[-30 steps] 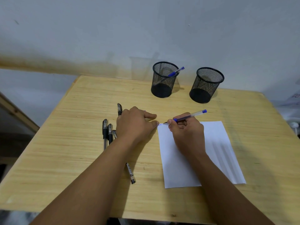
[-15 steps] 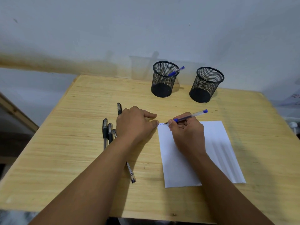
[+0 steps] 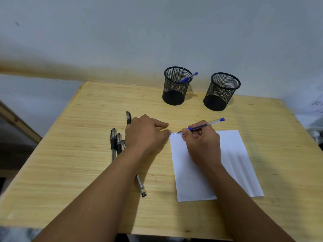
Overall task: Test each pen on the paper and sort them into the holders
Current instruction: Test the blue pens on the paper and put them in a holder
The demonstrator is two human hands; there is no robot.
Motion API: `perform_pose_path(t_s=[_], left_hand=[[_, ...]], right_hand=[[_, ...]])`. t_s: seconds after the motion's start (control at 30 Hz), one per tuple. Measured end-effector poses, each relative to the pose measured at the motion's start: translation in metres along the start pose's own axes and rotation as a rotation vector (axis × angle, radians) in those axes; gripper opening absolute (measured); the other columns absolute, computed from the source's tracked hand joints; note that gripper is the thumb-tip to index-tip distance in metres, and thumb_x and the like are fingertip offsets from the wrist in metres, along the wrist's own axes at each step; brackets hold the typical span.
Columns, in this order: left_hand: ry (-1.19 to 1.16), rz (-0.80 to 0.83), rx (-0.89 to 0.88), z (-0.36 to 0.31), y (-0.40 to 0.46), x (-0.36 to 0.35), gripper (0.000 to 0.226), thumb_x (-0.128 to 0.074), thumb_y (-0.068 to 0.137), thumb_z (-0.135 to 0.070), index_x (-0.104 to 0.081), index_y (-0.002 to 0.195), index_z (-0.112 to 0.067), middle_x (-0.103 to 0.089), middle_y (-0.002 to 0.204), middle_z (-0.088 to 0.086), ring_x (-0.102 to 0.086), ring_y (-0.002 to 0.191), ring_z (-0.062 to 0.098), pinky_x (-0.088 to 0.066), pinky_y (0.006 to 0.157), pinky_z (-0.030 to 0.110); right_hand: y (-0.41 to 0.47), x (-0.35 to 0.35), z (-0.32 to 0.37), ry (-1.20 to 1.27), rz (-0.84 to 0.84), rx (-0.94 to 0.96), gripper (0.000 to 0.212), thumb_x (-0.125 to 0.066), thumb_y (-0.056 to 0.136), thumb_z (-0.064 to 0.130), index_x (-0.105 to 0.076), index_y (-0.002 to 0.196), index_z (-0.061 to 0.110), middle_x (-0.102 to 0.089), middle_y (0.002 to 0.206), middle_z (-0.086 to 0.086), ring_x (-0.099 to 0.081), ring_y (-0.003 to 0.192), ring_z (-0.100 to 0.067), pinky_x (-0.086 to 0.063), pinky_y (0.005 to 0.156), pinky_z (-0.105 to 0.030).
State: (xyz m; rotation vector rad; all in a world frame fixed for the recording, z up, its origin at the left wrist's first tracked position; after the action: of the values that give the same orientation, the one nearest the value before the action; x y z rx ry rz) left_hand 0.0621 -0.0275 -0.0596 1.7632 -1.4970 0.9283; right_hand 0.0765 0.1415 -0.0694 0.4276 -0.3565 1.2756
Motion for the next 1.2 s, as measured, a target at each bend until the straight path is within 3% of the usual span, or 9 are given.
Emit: perform_pose_path(t_s=[0.43,0.67,0.8,1.07,1.2], left_hand=[[-0.011,0.017,0.020,-0.0004,0.0005,-0.0003,0.030,-0.065,0.078,-0.061,-0.071,0.104,-0.048,-0.063,0.119,-0.010,-0.046,0.119,0.021,-0.033,0.094,0.038],[-0.006,0.007,0.015,-0.0004,0.0004,-0.0001,0.031,-0.065,0.077,-0.062,-0.071,0.104,-0.047,-0.063,0.121,-0.011,-0.048,0.119,0.020,-0.035,0.092,0.037],[-0.015,0.005,0.015,-0.0004,-0.0003,0.0000,0.030,-0.066,0.078,-0.061,-0.072,0.104,-0.047,-0.063,0.121,-0.012,-0.048,0.119,0.020,-0.034,0.092,0.037],[-0.022,-0.002,0.016,0.0002,-0.0008,-0.0005,0.030,-0.066,0.078,-0.059,-0.072,0.104,-0.045,-0.063,0.118,-0.014,-0.047,0.119,0.020,-0.031,0.092,0.035],[-0.013,-0.007,0.016,0.0010,0.0000,-0.0019,0.031,-0.066,0.077,-0.061,-0.072,0.103,-0.046,-0.065,0.117,-0.013,-0.049,0.117,0.020,-0.035,0.092,0.037]], right_hand=[[-0.0004,-0.0009,-0.0016,-0.020,0.019,0.041,0.011,-0.070,0.089,0.019,-0.061,0.088,0.014,-0.073,0.074,0.002,-0.072,0.073,-0.013,-0.057,0.070,-0.026],[0.0014,-0.0002,-0.0017,-0.029,0.007,0.039,0.012,-0.071,0.089,0.022,-0.061,0.088,0.014,-0.068,0.069,0.013,-0.068,0.068,-0.004,-0.050,0.064,-0.013],[0.0013,0.0000,-0.0012,-0.018,0.005,0.035,0.012,-0.071,0.089,0.021,-0.061,0.089,0.014,-0.067,0.069,0.012,-0.069,0.071,-0.008,-0.053,0.068,-0.021],[0.0000,0.0005,-0.0007,0.000,0.005,0.026,0.012,-0.071,0.088,0.020,-0.060,0.086,0.016,-0.066,0.067,0.016,-0.065,0.067,0.005,-0.045,0.062,-0.012],[-0.0006,0.0021,-0.0010,-0.025,0.013,0.063,0.013,-0.071,0.088,0.019,-0.058,0.086,0.016,-0.065,0.067,0.015,-0.068,0.070,-0.005,-0.051,0.065,-0.018]])
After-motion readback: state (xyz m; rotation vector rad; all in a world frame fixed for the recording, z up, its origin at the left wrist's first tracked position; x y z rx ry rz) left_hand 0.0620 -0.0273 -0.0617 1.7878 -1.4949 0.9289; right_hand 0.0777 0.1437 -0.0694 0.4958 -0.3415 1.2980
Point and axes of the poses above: each hand's wrist, its own y-axis towards the middle knuckle, its own x-axis out of the back of the hand, z = x × y, the point moved 1 cm from there along y, towards the middle knuckle
